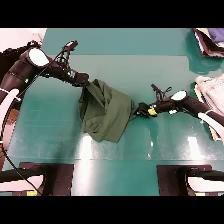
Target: Fold the shirts.
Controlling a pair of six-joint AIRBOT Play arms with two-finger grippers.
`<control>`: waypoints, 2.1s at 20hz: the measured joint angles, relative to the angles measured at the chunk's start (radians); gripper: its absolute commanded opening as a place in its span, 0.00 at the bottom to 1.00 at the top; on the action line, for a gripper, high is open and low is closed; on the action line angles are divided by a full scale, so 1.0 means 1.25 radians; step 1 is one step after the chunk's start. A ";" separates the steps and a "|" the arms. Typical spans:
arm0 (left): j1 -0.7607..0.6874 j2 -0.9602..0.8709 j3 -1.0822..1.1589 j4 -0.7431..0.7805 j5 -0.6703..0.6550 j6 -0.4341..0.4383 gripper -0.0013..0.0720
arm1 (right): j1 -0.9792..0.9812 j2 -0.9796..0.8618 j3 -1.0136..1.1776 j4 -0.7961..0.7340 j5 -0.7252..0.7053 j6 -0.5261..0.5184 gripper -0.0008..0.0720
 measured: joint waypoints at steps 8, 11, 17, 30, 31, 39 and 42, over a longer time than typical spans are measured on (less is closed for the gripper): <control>0.000 0.105 0.062 0.042 -0.009 0.000 0.05 | -0.078 0.097 0.149 -0.108 0.025 -0.008 0.03; 0.000 0.187 0.126 0.054 -0.009 0.001 0.05 | -0.137 0.183 0.250 -0.160 0.066 -0.008 0.03; 0.000 0.329 0.218 0.056 -0.006 0.027 0.05 | -0.202 0.314 0.450 -0.253 0.123 -0.009 0.03; 0.002 0.343 -0.132 0.065 -0.054 0.035 0.05 | -0.078 0.282 0.311 -0.312 0.161 0.029 0.03; 0.002 0.341 -0.179 0.067 -0.041 0.036 0.05 | -0.070 0.264 0.287 -0.311 0.139 0.030 0.03; 0.002 0.340 -0.324 0.091 0.044 0.037 0.05 | -0.135 0.048 0.369 -0.262 0.106 0.033 0.63; 0.002 0.340 -0.331 0.106 0.049 0.036 0.05 | -0.171 0.042 0.331 -0.252 0.175 0.034 0.63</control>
